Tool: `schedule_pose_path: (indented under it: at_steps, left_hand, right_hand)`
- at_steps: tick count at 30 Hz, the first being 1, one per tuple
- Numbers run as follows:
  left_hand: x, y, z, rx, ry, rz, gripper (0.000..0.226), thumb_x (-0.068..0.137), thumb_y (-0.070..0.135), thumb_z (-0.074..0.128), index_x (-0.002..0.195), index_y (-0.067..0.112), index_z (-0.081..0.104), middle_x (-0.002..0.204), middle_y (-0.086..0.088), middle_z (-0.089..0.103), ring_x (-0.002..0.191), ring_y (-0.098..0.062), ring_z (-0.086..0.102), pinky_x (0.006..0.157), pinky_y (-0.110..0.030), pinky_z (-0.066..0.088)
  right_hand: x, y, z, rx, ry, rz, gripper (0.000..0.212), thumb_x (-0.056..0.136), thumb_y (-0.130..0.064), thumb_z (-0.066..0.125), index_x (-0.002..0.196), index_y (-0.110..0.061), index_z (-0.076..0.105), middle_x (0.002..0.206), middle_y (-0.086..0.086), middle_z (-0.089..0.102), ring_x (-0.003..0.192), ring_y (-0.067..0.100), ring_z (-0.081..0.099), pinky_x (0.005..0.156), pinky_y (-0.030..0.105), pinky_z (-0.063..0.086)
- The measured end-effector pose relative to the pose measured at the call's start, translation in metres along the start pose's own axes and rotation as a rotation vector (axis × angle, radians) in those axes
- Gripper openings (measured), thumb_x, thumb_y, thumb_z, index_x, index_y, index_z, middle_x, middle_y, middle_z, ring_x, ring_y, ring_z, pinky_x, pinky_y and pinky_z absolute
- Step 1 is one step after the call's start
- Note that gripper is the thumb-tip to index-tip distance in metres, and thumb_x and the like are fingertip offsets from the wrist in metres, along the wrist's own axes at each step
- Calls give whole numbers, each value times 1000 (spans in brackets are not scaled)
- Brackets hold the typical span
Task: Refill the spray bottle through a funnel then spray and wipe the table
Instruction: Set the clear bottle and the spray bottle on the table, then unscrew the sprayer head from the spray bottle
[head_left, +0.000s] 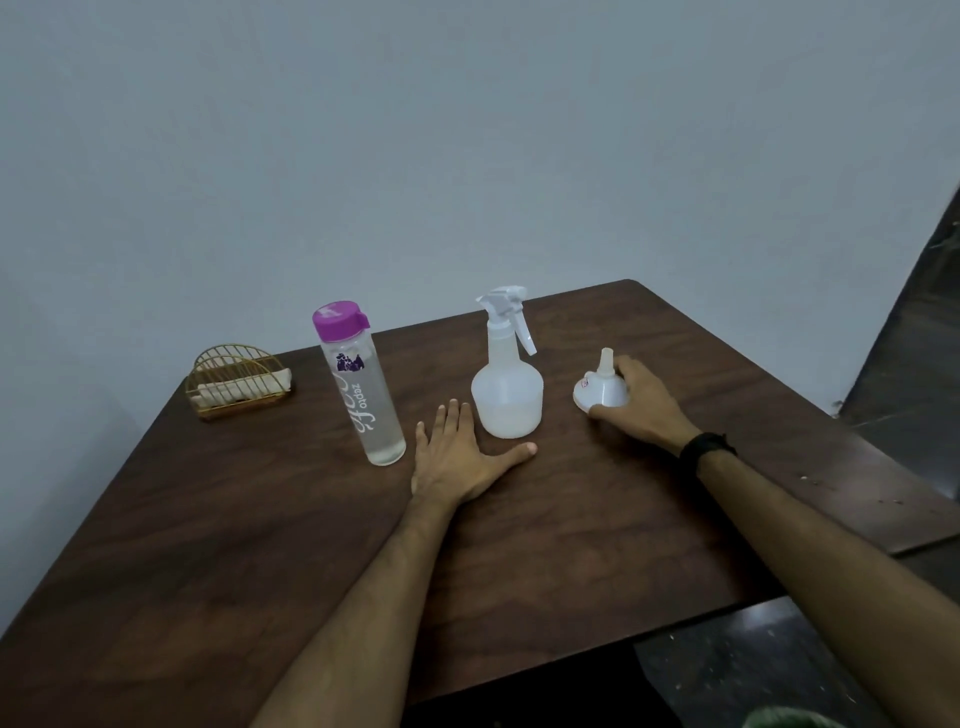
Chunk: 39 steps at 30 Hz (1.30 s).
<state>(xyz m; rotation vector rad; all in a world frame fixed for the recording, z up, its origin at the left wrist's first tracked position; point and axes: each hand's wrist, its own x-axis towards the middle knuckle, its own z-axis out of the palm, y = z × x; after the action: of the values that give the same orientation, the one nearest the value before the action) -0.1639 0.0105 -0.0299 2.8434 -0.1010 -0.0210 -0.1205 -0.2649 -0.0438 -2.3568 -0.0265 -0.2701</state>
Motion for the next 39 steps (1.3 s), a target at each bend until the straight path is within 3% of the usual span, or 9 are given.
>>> schedule_pose_path:
  at_steps: [4, 7, 10, 14, 18, 21, 28, 34, 39]
  left_hand:
    - [-5, -3, 1, -40, 43, 18, 128, 64, 97, 36, 158, 12, 15, 167, -6, 13, 154, -17, 7, 125, -46, 3]
    - [-3, -2, 3, -107, 91, 31, 123, 67, 96, 34, 156, 13, 22, 164, -6, 24, 153, -19, 16, 125, -46, 8]
    - [1, -4, 4, -171, 149, 22, 109, 74, 92, 28, 149, 13, 35, 155, -8, 41, 145, -22, 34, 123, -49, 18]
    - [4, -8, 3, -250, 194, 5, 94, 83, 86, 22, 140, 15, 46, 141, -7, 55, 129, -23, 51, 115, -49, 33]
    - [0, -10, 1, -386, 205, 3, 94, 86, 84, 19, 147, 16, 40, 150, -7, 47, 137, -21, 45, 114, -46, 37]
    - [-5, -7, -1, -448, 208, 31, 90, 89, 78, 20, 154, 15, 30, 159, -5, 35, 146, -18, 32, 119, -40, 29]
    - [1, 3, -12, -711, 371, 115, 90, 85, 83, 25, 153, 25, 31, 159, 4, 35, 144, -11, 35, 118, -40, 32]
    - [30, 38, -66, -879, 354, 270, 42, 101, 39, 51, 140, 25, 50, 134, 10, 62, 124, -4, 57, 102, -26, 48]
    - [40, 47, -71, -987, 227, 275, 31, 105, 30, 47, 119, 9, 63, 113, -6, 70, 105, -20, 67, 95, -47, 52]
  right_hand:
    - [-21, -5, -4, 18, 47, 40, 67, 75, -38, 84, 128, -19, 48, 133, 5, 50, 114, 23, 54, 93, 37, 52]
    - [-34, -19, -10, 32, 371, -58, 70, 78, -40, 82, 135, -16, 49, 146, 5, 42, 135, 21, 42, 100, 34, 42]
    - [-42, -36, -3, 79, 621, -248, 53, 81, -39, 80, 123, -15, 57, 131, 4, 55, 122, 17, 50, 97, 31, 45]
    - [-36, -72, 29, 308, 458, -307, 58, 82, -46, 75, 128, -18, 54, 128, -5, 54, 114, 9, 53, 91, 23, 47]
    - [-13, -104, 51, 450, 135, -236, 75, 77, -58, 77, 136, -26, 44, 136, -7, 52, 120, 10, 54, 98, 29, 48]
    - [-8, -105, 65, 478, 21, -223, 60, 77, -52, 80, 123, -30, 49, 120, -7, 61, 108, 9, 60, 92, 32, 54]
    - [1, -91, 71, 503, -49, -203, 65, 80, -48, 81, 135, -24, 56, 123, -7, 63, 112, 8, 59, 88, 21, 47]
    - [6, -90, 75, 537, -69, -213, 65, 80, -48, 79, 136, -24, 55, 124, -6, 64, 112, 10, 60, 90, 28, 53]
    - [7, -89, 74, 558, -86, -198, 60, 82, -42, 80, 134, -24, 57, 123, -5, 65, 111, 11, 61, 86, 24, 51]
